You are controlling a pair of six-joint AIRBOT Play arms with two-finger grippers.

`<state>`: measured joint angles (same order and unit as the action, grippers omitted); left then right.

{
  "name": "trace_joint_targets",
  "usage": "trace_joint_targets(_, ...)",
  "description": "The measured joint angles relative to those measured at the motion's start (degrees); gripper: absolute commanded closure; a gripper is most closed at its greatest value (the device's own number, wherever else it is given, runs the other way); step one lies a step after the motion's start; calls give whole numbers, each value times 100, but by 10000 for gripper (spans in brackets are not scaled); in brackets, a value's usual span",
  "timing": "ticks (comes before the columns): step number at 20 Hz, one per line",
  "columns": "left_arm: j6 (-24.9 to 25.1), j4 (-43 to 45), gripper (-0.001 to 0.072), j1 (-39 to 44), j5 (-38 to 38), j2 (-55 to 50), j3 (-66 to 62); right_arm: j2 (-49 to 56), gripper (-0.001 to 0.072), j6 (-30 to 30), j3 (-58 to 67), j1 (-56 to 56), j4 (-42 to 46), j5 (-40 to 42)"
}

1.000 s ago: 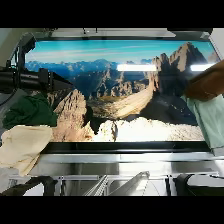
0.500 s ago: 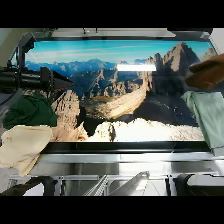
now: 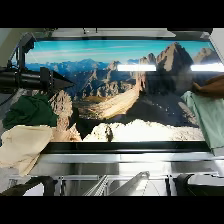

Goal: Fold the shirts.

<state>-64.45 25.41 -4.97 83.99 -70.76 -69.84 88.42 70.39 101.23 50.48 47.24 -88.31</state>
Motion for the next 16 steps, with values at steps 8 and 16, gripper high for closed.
trace_joint_targets(8,319,0,700,81,15,-4,2,-896,690,785,-302,780,763,-896)
trace_joint_targets(16,527,0,700,122,15,-4,2,-1320,689,1165,-2968,933,2608,-560)
